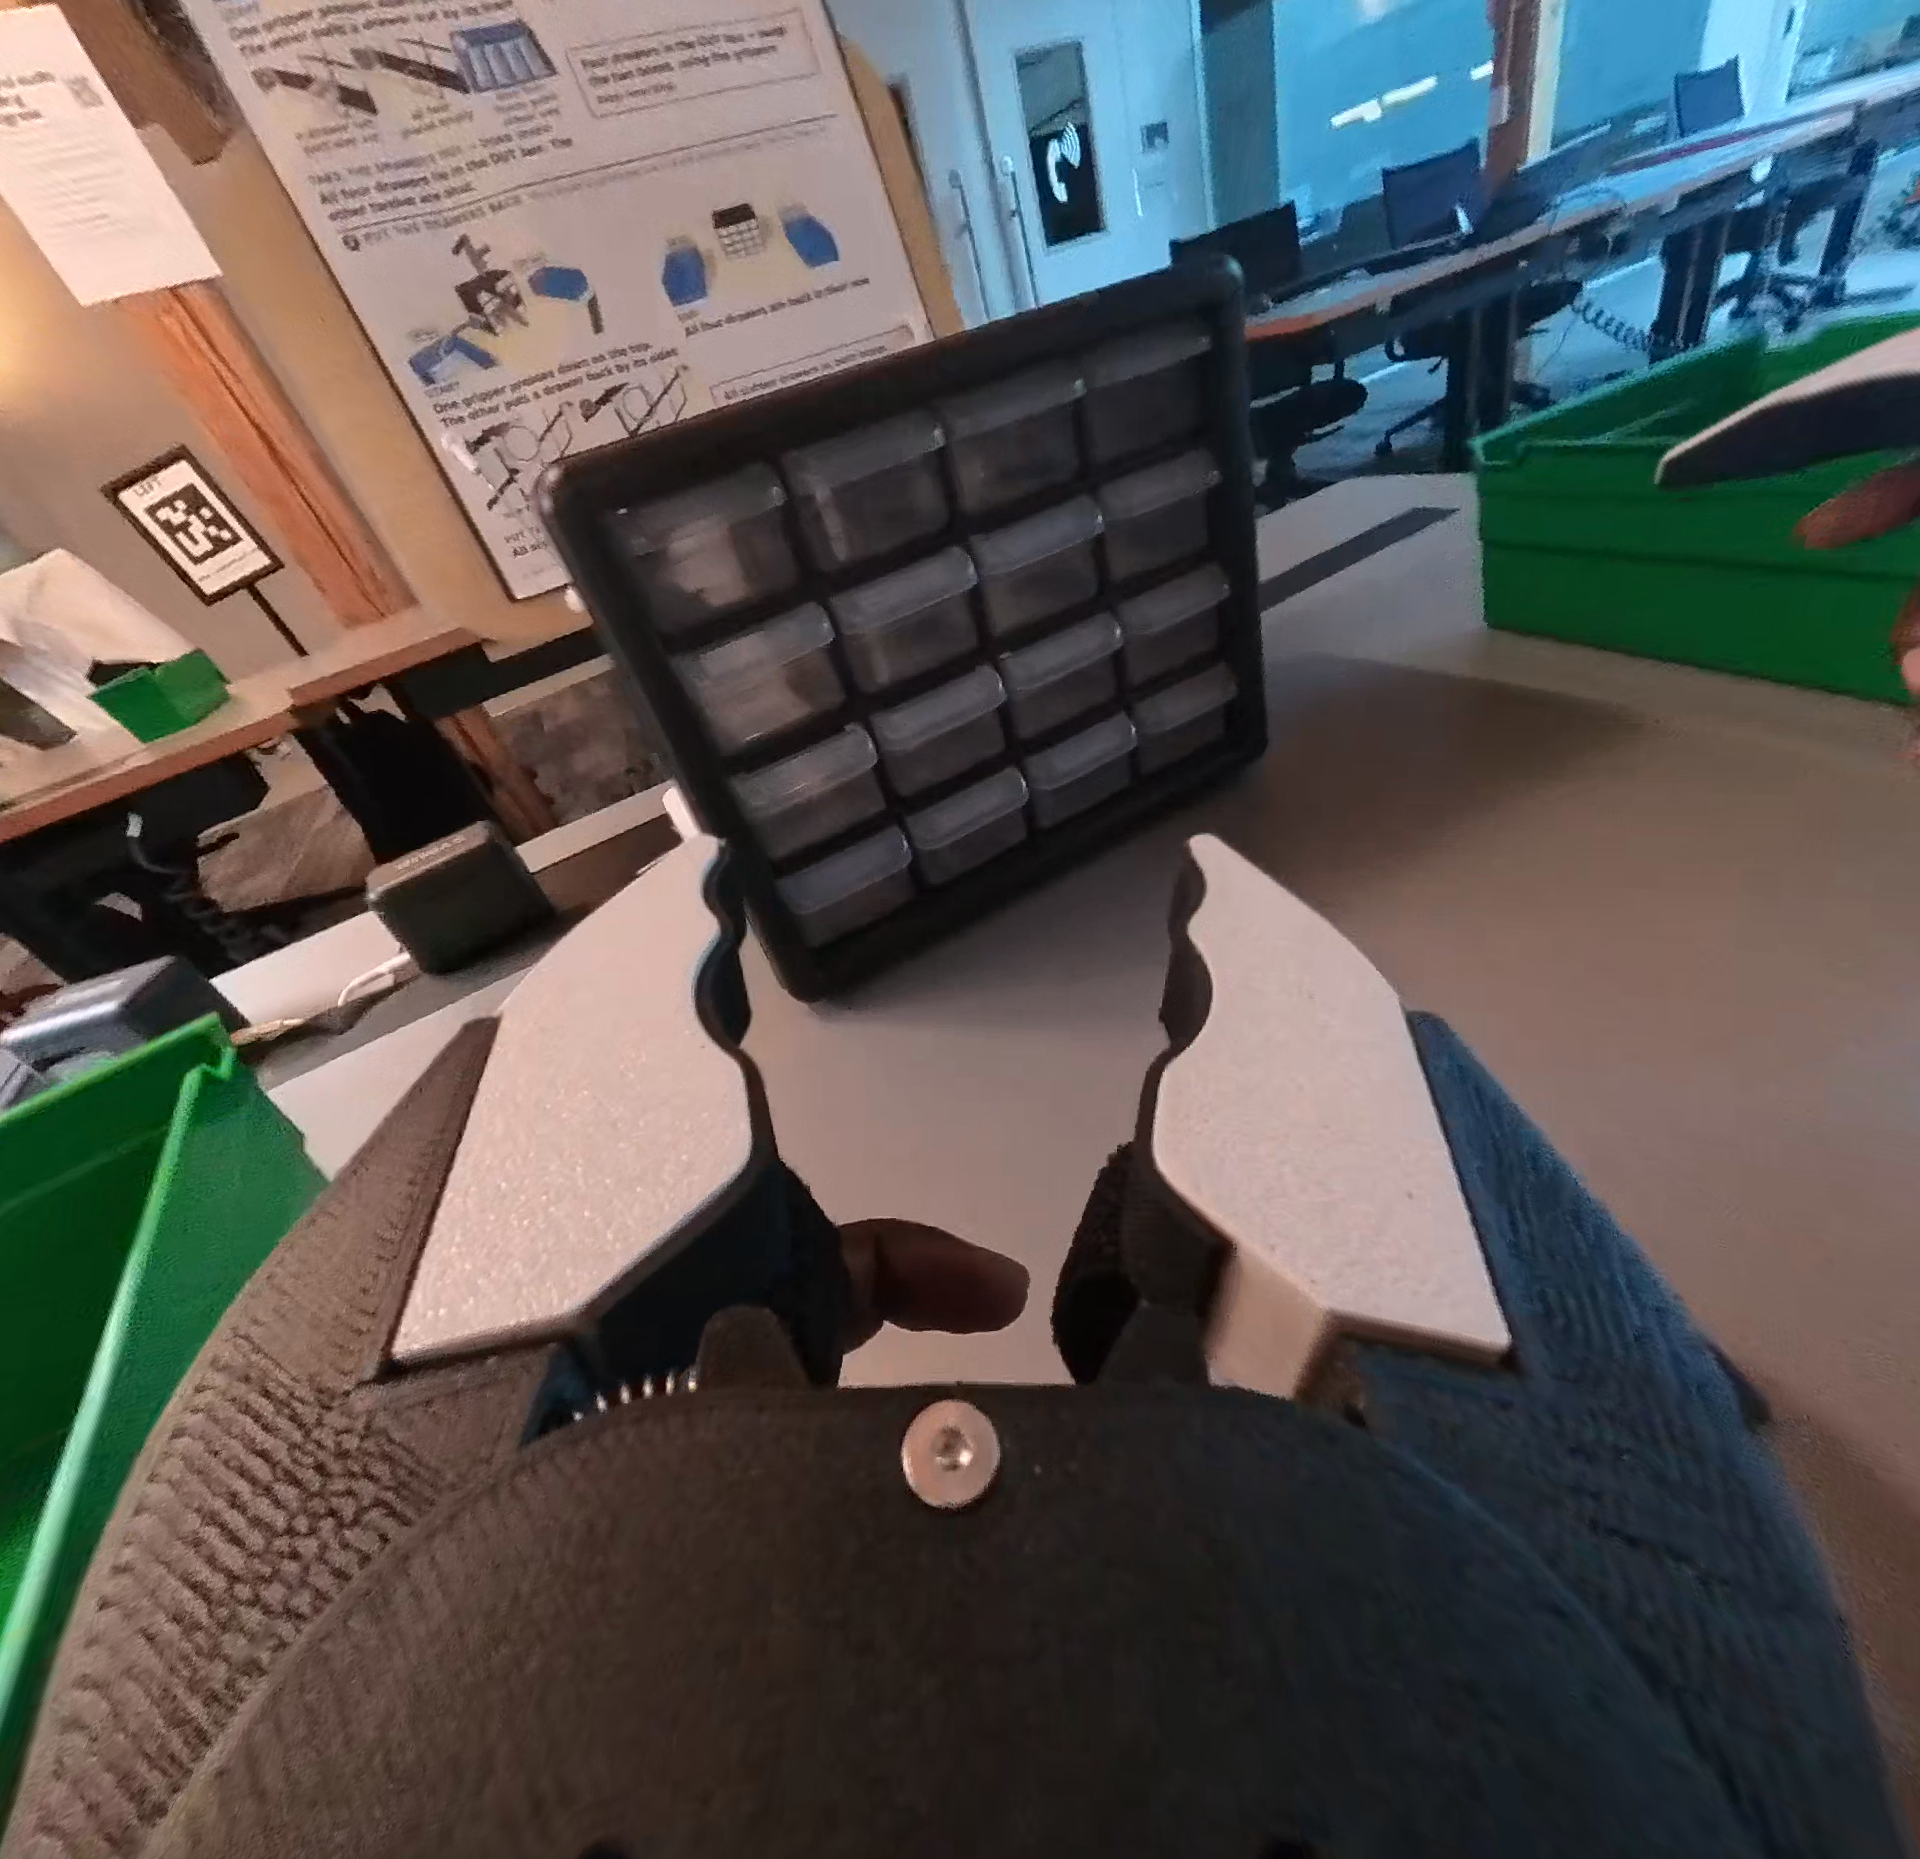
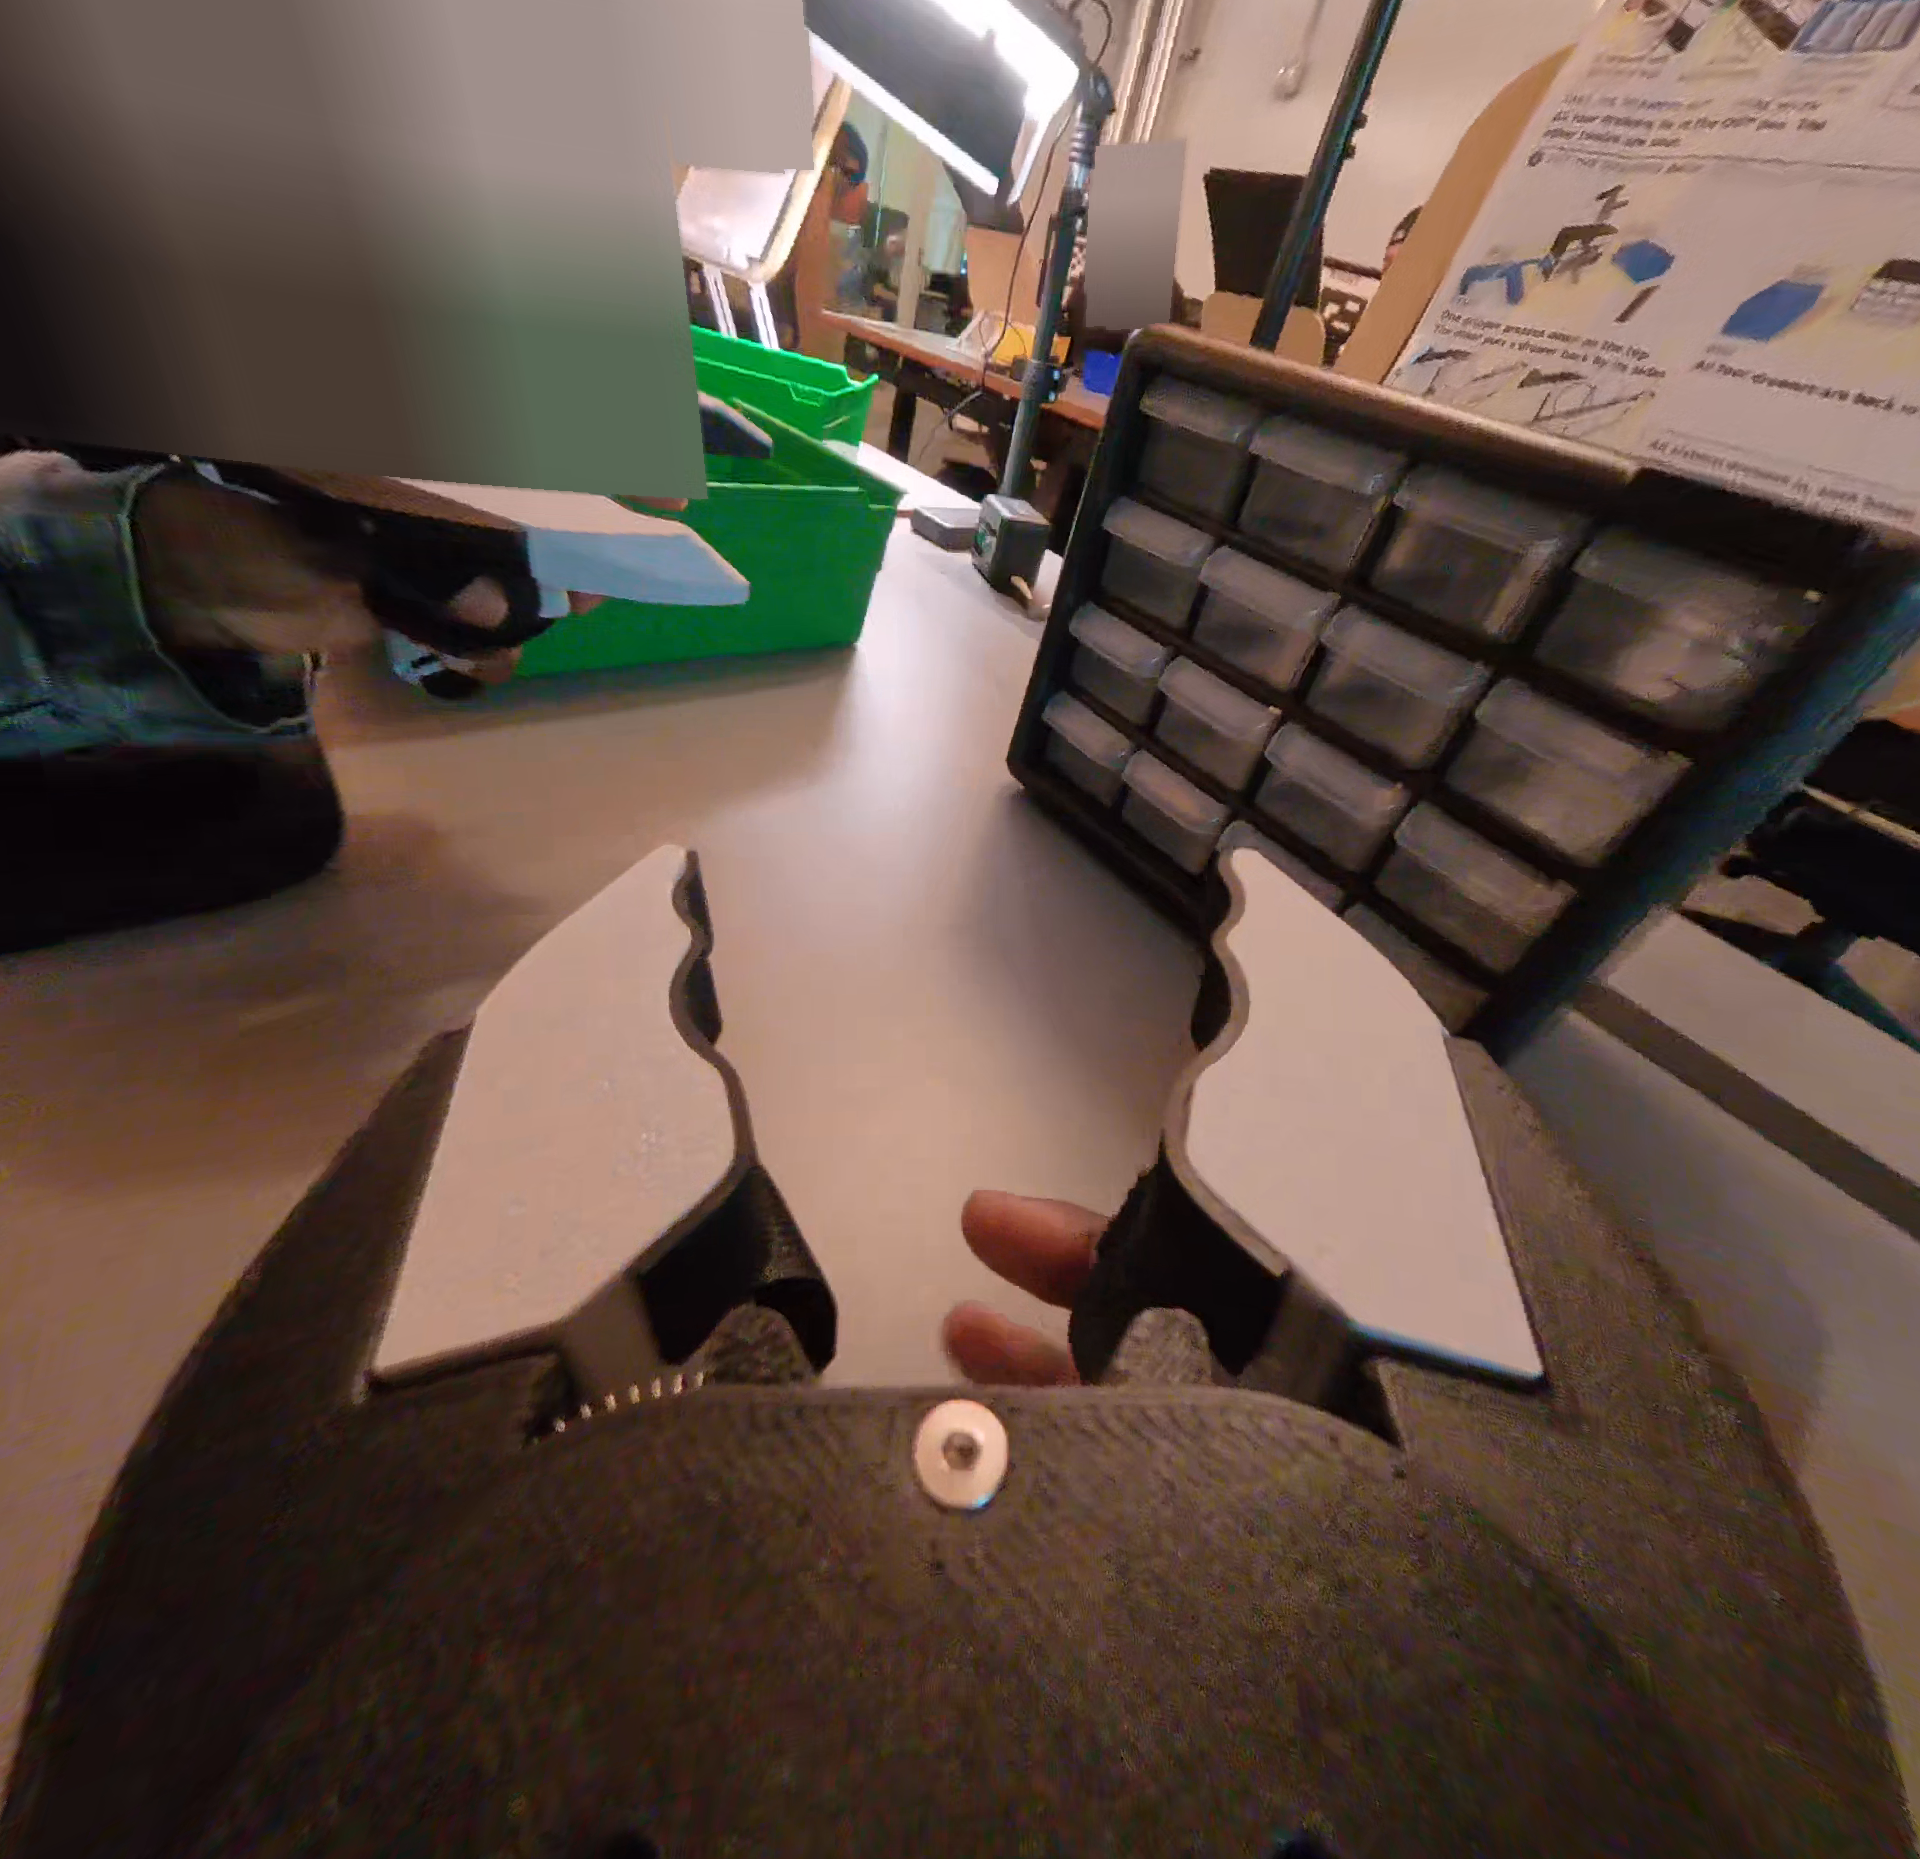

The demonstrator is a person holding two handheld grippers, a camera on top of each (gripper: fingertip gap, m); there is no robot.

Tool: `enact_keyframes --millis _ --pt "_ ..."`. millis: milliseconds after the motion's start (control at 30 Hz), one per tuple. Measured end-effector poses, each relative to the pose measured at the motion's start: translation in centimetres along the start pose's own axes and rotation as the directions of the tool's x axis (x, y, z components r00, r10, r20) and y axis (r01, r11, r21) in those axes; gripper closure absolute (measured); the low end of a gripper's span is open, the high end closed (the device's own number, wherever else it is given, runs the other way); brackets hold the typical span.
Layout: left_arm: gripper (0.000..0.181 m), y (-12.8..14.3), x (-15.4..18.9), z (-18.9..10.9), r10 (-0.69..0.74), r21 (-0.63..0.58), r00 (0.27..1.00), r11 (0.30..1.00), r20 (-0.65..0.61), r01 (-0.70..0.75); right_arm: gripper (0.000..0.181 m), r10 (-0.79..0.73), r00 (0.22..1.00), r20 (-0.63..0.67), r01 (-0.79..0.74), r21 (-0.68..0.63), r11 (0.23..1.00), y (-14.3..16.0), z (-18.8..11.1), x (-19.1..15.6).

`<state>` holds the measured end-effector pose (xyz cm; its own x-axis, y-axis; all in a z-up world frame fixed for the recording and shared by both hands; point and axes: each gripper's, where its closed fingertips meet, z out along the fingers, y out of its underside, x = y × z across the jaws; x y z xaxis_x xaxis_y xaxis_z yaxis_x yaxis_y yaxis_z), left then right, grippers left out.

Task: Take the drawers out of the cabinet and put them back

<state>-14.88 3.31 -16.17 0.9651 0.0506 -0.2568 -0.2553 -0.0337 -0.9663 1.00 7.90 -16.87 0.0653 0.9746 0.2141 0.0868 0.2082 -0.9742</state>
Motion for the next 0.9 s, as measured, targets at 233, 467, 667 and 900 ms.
enact_keyframes --millis 233,467,667,900 --pt "0.11 -2.4 -0.6 1.0 -0.108 0.06 0.993 0.993 0.038 0.105 0.104 0.236 0.97 0.054 -0.238 0.038 0.971 -2.0 1.1 -0.4" --pt "0.111 -1.7 -1.8 7.4 -0.162 0.089 0.979 0.984 0.121 0.152 0.118 0.272 0.96 -0.067 -0.274 -0.018 0.962 1.6 2.4 2.2" --pt "0.116 2.4 -3.1 7.7 -0.035 0.005 0.981 0.999 0.19 0.035 0.151 0.215 0.962 -0.17 -0.223 -0.033 0.974 2.9 2.5 3.2" --pt "0.121 3.3 -4.9 7.2 -0.176 -0.024 0.966 0.983 0.19 0.184 0.177 0.214 0.968 -0.134 -0.229 -0.112 0.967 2.4 5.3 1.8"
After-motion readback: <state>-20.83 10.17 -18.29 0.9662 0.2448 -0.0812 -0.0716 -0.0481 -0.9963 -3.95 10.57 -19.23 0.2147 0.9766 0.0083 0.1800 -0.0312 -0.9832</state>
